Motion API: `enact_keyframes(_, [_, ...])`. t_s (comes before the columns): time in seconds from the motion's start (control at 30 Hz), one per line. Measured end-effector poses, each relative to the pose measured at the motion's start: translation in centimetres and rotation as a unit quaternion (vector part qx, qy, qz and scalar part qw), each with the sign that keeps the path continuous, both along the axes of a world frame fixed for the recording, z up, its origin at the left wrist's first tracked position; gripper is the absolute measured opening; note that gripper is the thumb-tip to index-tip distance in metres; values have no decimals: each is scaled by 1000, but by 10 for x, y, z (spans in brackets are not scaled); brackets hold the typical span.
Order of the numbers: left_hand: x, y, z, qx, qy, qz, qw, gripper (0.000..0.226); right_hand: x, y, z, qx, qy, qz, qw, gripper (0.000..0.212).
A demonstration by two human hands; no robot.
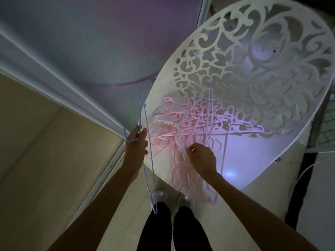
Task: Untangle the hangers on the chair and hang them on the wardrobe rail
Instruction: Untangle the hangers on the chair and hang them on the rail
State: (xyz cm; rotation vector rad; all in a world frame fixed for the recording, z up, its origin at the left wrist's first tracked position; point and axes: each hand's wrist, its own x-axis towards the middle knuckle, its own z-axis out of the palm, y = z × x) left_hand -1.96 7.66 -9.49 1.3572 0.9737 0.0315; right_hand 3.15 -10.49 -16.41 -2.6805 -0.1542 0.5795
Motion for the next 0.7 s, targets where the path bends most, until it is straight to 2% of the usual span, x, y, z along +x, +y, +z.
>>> enact_keyframes(0.07, [4, -6, -1, -6, -16, 8, 1000, 17, 1, -5, 7, 27, -42, -14, 999, 22])
enact_keyframes(0.13, [8, -11, -4, -2, -24, 9, 1000, 27, 2, -4, 12, 62, -68, 30, 995, 29])
enact_keyframes(0.2, [14, -15, -9, -2, -27, 12, 1000, 30, 6, 4, 8, 46, -47, 113, 991, 43])
enact_keyframes(0.27, [21, -19, -13, 0, -25, 13, 1000, 29, 13, 13, 5, 8, -40, 163, 986, 40])
enact_keyframes(0.37, [30, -20, -21, -1, -17, 4, 1000, 31, 22, 5, 9, 4, -89, 176, 980, 34])
enact_keyframes(0.47, [35, -22, -29, 9, -15, -18, 1000, 31, 20, -25, 13, 41, -114, 79, 989, 30])
enact_keyframes(0.53, [37, -26, -32, 20, -15, -29, 999, 31, 15, -35, 11, 107, -67, -69, 990, 31])
enact_keyframes(0.6, [40, -31, -31, 7, -11, -38, 999, 32, 13, -35, 4, 189, -12, -208, 960, 39])
enact_keyframes(0.7, [44, -36, -27, -20, -7, -58, 998, 35, 19, -29, 6, 261, 62, -305, 914, 71])
